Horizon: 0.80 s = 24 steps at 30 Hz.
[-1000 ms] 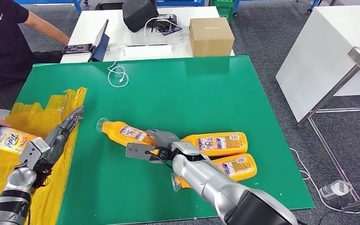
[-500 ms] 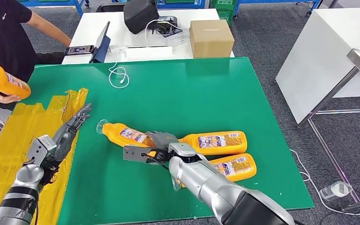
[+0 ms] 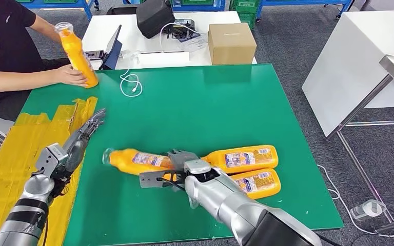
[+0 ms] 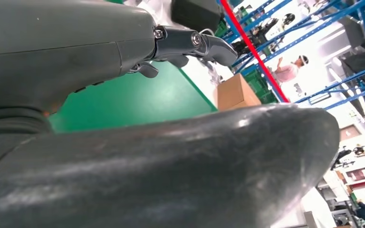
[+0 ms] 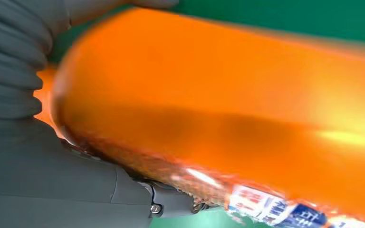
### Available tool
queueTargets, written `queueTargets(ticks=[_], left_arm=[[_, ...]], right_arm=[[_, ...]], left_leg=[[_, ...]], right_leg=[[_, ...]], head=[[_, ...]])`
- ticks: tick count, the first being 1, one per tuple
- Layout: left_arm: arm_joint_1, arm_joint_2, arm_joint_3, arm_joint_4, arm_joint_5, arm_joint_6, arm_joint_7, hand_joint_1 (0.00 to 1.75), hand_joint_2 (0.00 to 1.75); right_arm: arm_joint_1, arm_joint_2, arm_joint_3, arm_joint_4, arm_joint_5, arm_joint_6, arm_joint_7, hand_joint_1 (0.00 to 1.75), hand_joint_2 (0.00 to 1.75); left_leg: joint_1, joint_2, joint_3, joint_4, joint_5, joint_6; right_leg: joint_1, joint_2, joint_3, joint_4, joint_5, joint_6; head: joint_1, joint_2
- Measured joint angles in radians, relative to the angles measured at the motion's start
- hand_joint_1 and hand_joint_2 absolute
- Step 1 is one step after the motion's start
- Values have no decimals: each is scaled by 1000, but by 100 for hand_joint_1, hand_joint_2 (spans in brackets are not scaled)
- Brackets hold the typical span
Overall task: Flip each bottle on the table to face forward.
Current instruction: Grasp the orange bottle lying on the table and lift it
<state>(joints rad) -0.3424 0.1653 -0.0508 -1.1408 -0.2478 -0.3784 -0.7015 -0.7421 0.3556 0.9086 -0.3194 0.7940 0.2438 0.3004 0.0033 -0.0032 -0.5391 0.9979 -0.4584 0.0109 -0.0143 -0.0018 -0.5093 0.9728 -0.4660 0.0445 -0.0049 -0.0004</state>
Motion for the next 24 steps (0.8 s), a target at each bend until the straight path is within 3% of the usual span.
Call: queueTargets(ticks=[11,15,19,24], left_arm=[[-10,-20,-16,12,-7,11,0,0,0],[-9,-24,-21,14,-22,13,0,0,0],[-7,-25,-23,15,-29,13,0,0,0],[7,-25,-16,15,-25,15,0,0,0]], right_arm=[[1,0,54,3,37,25,8,0,175],[3,0,56,3,33,24,9,175,175],[11,0,51,3,6,-5,2,175,175],[26,0,12,3,-49,-112,-44,175,175]], left_leg=[[0,3,4,0,0,0],[0,3,5,0,-1,0],[0,3,6,0,-1,0],[0,6,6,0,0,-1]], right_leg=[[0,1,4,0,0,0],[0,1,3,0,0,0],[0,2,6,0,1,-1],[1,4,10,0,2,-3]], head=[[-1,0],[-1,0],[-1,0],[-1,0]])
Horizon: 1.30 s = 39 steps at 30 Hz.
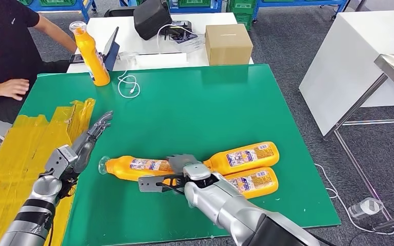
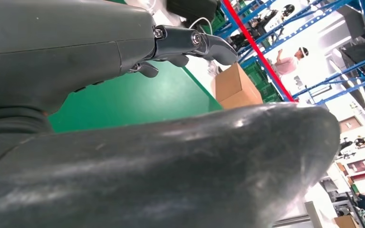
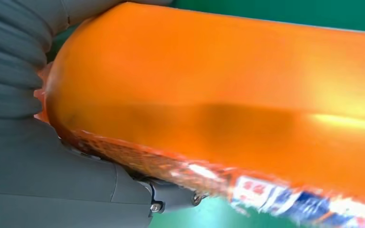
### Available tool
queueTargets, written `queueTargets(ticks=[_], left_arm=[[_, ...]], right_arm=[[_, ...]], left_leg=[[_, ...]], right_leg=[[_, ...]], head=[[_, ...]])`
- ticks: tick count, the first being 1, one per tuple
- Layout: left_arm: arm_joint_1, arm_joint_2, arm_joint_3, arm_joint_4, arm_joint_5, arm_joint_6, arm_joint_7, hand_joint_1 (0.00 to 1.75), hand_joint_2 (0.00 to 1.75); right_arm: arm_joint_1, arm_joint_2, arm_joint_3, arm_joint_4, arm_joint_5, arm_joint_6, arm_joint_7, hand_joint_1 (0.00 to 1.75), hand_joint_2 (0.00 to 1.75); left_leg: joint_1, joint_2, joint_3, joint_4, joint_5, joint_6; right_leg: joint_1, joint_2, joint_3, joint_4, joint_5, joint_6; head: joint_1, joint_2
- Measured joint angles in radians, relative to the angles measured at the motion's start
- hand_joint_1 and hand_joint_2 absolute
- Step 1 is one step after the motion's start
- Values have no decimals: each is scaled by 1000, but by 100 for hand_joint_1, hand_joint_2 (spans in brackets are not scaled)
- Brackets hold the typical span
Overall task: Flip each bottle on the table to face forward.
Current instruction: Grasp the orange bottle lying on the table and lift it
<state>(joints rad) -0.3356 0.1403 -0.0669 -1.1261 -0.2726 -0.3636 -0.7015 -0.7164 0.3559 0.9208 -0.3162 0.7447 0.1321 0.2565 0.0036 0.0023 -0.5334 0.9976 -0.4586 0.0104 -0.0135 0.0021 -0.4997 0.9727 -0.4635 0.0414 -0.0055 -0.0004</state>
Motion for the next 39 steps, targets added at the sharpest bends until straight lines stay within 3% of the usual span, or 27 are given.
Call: queueTargets(ticks=[14,21,27,29,33,35,37,39], left_arm=[[18,-17,80,-7,-27,-23,18,0,0],[53,-74,162,-130,190,-29,134,0,0],[72,-104,214,-212,221,-10,156,0,0],[73,-113,225,-222,219,25,158,0,0],[73,-151,257,-251,220,194,211,0,0],[74,-167,266,-260,260,202,265,0,87],[81,-180,265,-263,335,143,325,0,175],[97,-192,253,-265,413,82,374,0,175]], right_arm=[[4,-18,-147,0,-85,-129,-78,175,175],[24,-92,-369,-96,-281,-317,-354,175,175],[71,-132,-534,-220,-314,-316,-414,175,175],[81,-137,-562,-240,-315,-321,-425,175,175],[116,-146,-611,-294,-318,-349,-447,175,175],[145,-147,-633,-333,-320,-366,-471,175,175],[177,-147,-649,-381,-314,-375,-497,175,175],[210,-145,-654,-432,-296,-376,-510,175,175]], left_leg=[[1,-1,-6,0,1,0],[0,-5,-17,1,3,2],[0,-6,-23,1,3,2],[0,-6,-24,1,3,2],[0,-6,-25,1,3,2],[0,-6,-26,1,3,2],[0,-6,-26,1,3,2],[0,-5,-27,1,3,2]], right_leg=[[0,-1,-5,0,0,0],[-1,-3,-13,0,4,1],[0,-4,-19,0,4,1],[0,-4,-20,0,4,1],[0,-4,-21,0,4,1],[0,-4,-21,0,4,1],[0,-4,-21,0,4,1],[0,-4,-22,0,4,1]], head=[[0,0],[0,0],[0,0],[0,0],[0,0],[0,0],[0,0],[0,0]])
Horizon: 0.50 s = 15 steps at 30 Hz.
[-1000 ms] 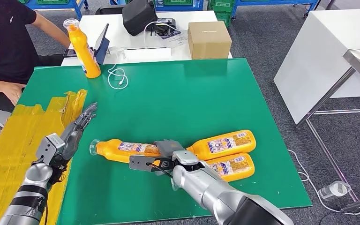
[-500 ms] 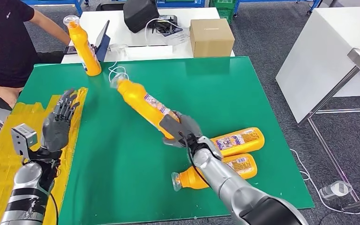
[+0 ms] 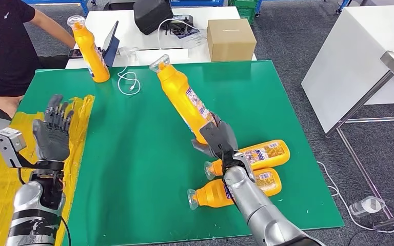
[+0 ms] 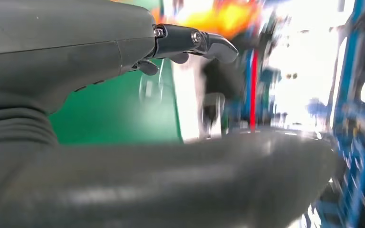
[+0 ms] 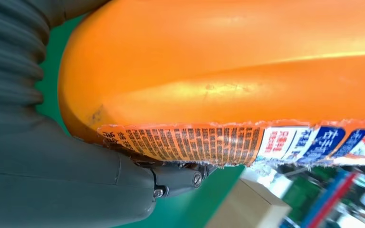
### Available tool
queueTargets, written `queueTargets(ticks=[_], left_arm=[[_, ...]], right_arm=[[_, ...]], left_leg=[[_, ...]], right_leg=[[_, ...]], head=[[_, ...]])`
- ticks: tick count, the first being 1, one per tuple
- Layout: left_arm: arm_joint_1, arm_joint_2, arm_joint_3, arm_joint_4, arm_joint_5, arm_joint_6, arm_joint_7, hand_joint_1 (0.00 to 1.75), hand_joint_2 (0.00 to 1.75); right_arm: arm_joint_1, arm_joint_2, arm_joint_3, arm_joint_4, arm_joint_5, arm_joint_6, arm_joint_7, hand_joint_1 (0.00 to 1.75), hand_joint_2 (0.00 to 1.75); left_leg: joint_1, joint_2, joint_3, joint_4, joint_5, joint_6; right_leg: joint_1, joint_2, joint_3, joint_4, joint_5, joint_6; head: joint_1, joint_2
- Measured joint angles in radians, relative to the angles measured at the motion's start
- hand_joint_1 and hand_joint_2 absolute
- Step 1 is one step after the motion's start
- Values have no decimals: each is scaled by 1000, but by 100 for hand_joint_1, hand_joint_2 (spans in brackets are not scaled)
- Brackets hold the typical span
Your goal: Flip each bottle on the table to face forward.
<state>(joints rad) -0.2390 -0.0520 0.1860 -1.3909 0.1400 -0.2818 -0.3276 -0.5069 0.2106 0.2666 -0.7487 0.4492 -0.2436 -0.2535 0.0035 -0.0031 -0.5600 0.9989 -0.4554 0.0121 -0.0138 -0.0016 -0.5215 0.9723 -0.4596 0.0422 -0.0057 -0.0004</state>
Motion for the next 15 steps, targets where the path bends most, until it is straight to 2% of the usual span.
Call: queueTargets(ticks=[5,6,9,10,15], left_arm=[[35,-24,-36,-10,74,-30,46,0,175],[40,-27,-40,-13,89,-30,53,0,131],[61,-38,-57,-34,157,-37,80,0,131],[72,-43,-67,-46,177,-40,86,0,175],[130,-58,-128,-102,215,-42,91,0,175]], right_arm=[[56,15,1,-98,30,2,7,175,175],[63,17,3,-112,33,5,9,175,175],[86,27,23,-154,44,35,8,175,175],[95,33,37,-171,48,48,8,175,175],[139,70,167,-242,57,93,26,175,175]], left_leg=[[0,0,-2,0,0,0],[0,0,-2,0,0,0],[0,0,-2,0,0,0],[0,0,-2,0,0,0],[1,0,-4,0,0,0]], right_leg=[[0,0,-2,0,0,0],[0,0,-2,0,0,0],[0,0,-2,0,0,0],[0,0,-2,0,0,0],[1,0,-4,0,0,0]], head=[[0,0],[0,0],[0,0],[0,0],[0,0]])
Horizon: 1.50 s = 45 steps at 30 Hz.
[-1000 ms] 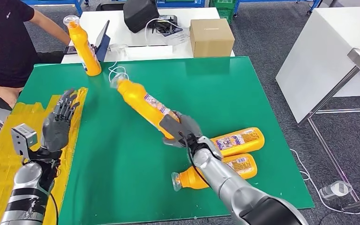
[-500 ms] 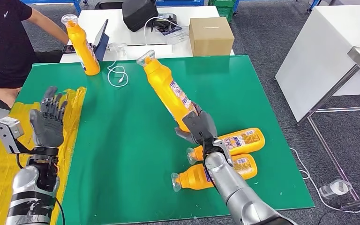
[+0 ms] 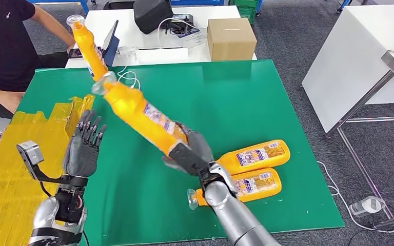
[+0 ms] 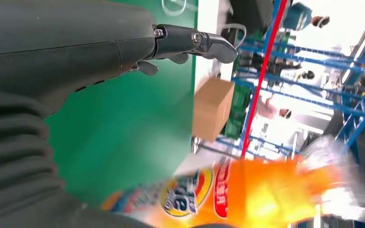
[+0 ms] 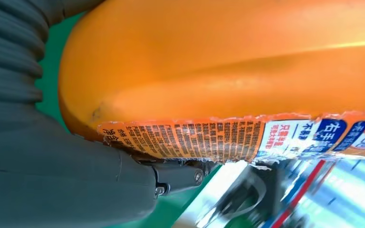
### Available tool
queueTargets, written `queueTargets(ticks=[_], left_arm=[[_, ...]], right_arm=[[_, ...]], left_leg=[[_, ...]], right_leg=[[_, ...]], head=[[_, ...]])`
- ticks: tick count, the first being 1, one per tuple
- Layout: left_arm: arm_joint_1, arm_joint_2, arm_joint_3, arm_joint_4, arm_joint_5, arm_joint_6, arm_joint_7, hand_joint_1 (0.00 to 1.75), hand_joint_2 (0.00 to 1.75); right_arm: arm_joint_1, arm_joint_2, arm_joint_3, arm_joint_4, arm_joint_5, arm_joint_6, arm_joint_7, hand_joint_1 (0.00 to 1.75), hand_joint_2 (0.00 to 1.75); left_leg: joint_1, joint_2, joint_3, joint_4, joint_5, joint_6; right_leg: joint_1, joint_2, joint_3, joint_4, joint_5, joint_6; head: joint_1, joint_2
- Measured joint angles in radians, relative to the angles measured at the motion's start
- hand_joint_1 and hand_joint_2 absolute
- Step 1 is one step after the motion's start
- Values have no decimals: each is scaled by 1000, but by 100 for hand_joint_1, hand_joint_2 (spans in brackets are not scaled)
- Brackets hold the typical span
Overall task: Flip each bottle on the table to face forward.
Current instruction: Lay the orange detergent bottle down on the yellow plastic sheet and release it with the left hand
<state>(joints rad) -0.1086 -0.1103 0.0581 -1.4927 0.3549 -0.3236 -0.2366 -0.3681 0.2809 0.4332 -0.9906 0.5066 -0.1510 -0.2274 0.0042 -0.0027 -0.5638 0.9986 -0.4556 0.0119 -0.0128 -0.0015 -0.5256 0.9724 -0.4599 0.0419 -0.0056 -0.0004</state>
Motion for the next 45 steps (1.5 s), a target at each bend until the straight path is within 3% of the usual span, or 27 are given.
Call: queueTargets(ticks=[8,28,29,33,45], left_arm=[[51,-3,-43,-47,14,-12,-8,0,175],[101,-2,-127,-94,65,-71,2,0,175],[103,-1,-130,-96,65,-73,2,4,175],[110,5,-142,-101,60,-76,1,175,175],[121,22,-145,-101,53,-76,-12,175,175]], right_arm=[[20,20,170,-31,-5,16,21,175,175],[19,39,275,67,-9,8,40,175,175],[18,40,278,74,-5,9,40,175,175],[16,46,289,102,12,10,41,175,175],[2,55,305,146,19,8,41,175,175]], left_leg=[[0,0,0,0,0,0],[0,0,0,0,0,0],[0,0,0,0,0,0],[0,0,0,0,0,0],[0,0,0,0,0,0]], right_leg=[[-1,0,0,0,0,0],[-1,0,0,0,0,0],[-1,0,0,0,0,0],[-1,0,0,0,0,0],[-1,0,0,0,0,0]], head=[[0,0],[0,0],[0,0],[0,0],[0,0]])
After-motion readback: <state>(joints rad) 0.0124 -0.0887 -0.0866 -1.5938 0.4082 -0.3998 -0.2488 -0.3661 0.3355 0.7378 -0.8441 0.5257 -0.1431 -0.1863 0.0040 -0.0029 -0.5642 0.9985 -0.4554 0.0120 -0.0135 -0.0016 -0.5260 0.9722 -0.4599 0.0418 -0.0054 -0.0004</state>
